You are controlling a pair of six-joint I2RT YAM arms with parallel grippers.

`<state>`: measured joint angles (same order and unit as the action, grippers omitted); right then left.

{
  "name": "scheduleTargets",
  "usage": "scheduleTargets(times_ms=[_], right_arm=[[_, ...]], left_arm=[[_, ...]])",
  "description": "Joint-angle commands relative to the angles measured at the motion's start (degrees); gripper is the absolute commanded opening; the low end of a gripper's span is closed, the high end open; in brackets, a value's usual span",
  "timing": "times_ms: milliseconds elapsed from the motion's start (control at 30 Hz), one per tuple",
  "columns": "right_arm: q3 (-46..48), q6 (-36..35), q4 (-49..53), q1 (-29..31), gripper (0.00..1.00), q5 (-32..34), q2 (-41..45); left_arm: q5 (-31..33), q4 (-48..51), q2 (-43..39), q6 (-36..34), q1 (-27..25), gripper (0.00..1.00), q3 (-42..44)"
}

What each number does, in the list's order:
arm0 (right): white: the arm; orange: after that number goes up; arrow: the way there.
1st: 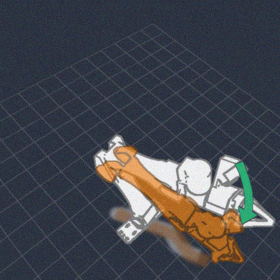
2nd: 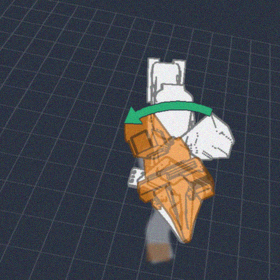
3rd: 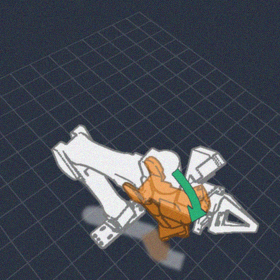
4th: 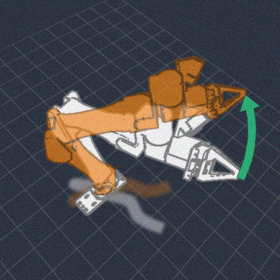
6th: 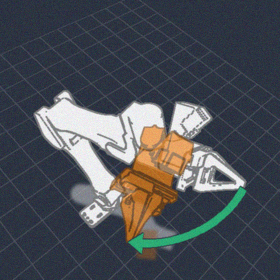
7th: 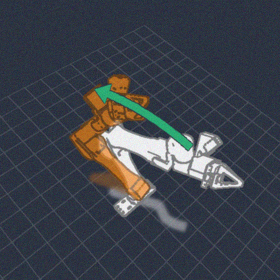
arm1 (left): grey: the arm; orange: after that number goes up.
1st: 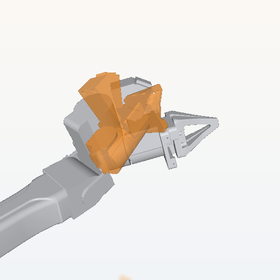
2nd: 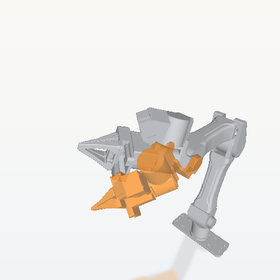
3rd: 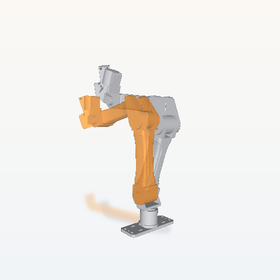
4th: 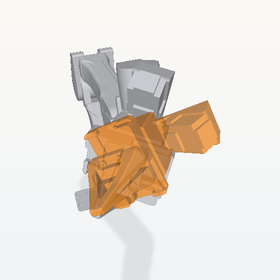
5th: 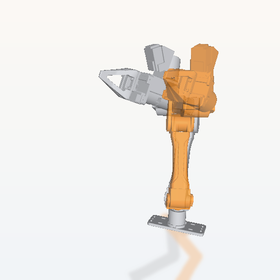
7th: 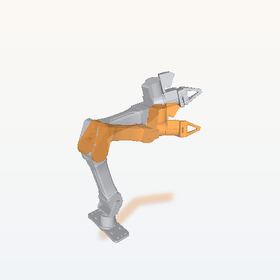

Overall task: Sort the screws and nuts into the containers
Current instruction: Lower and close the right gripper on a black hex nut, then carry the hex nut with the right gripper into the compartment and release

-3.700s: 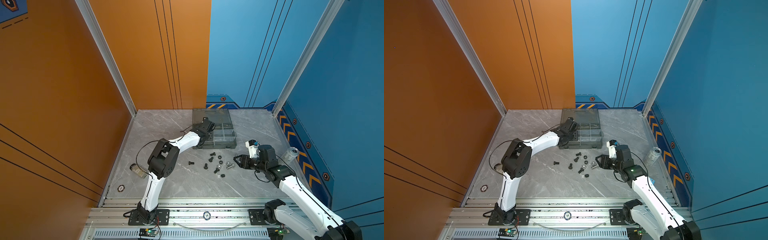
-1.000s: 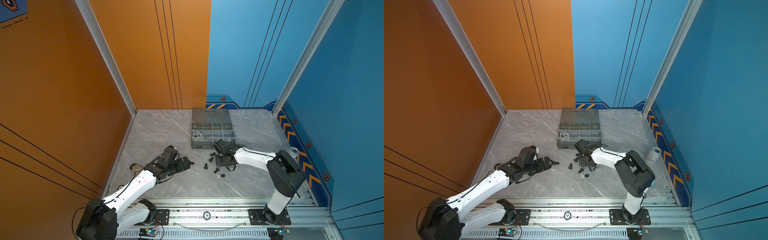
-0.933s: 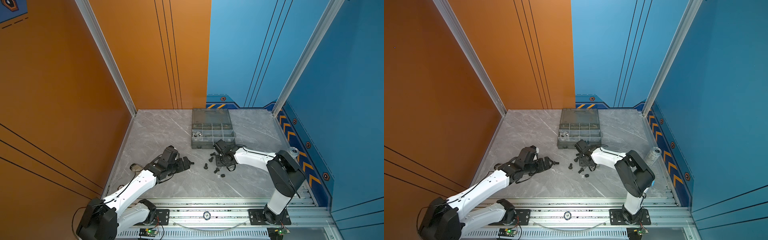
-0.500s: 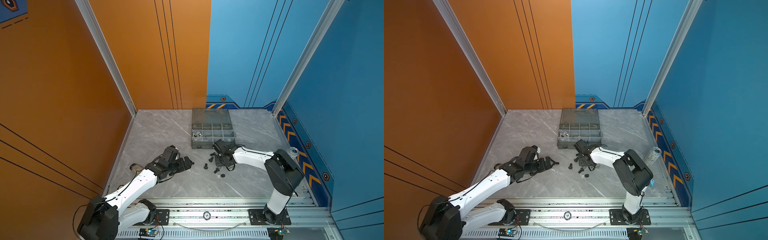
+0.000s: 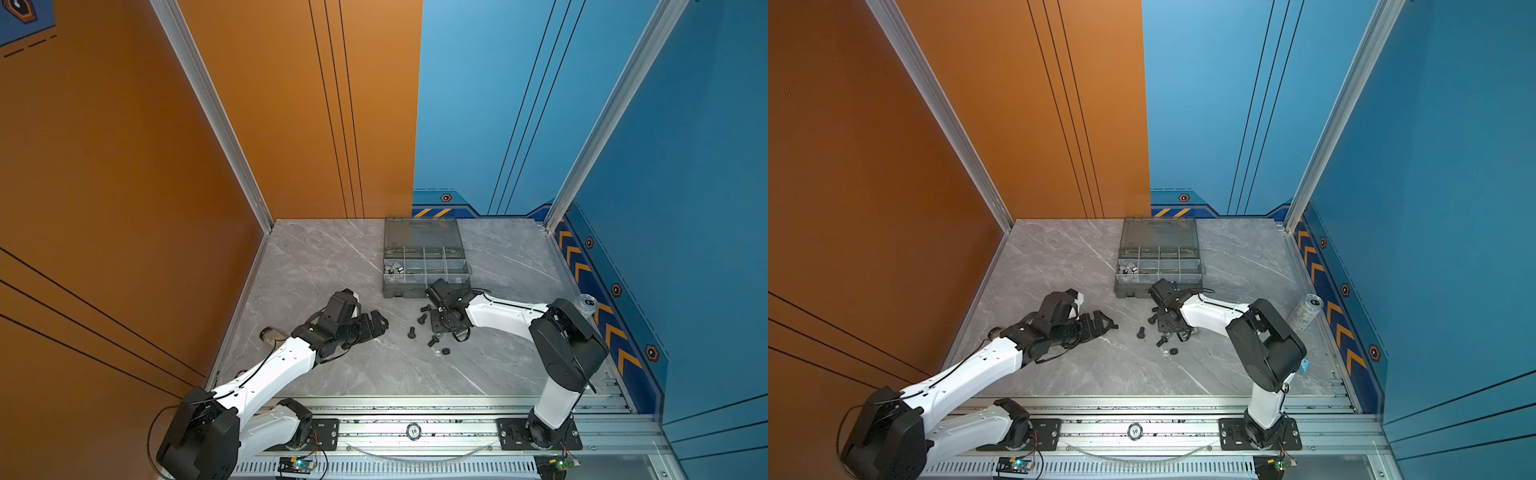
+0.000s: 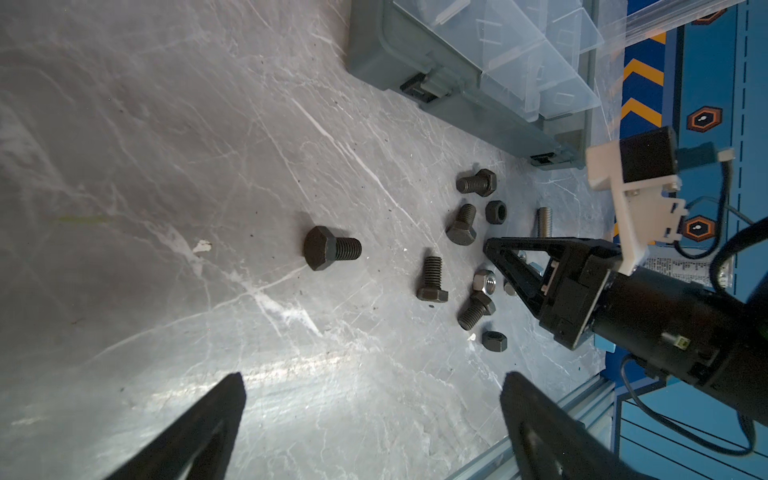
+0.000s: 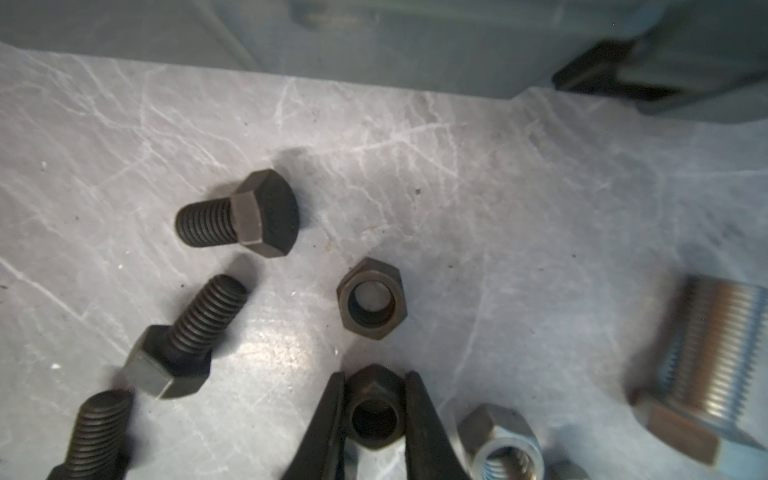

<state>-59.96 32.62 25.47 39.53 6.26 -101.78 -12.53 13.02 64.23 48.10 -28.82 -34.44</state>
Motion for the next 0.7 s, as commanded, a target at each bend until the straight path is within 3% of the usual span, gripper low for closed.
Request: scheduleTargets(times_ms=[0,300,667], right_arm=[[-1.4,-2.2,0.6,-0.1,0.0,-2.0,2.1],[-10.7,-8.2,2.2,-1.2,0.0,-5.2,5.6],[-33.2,-13.2,5.3,-5.1,0.0,-6.1,-7.9]], left_arm=[[-2.0,-1.4,0.2,0.5,0.6,0.98,0.4],[-3.2,-3.1,0.4,1.0,1.0,0.98,0.9],[-4.3,-4.9,0.1,1.7,1.5,0.97,1.7]])
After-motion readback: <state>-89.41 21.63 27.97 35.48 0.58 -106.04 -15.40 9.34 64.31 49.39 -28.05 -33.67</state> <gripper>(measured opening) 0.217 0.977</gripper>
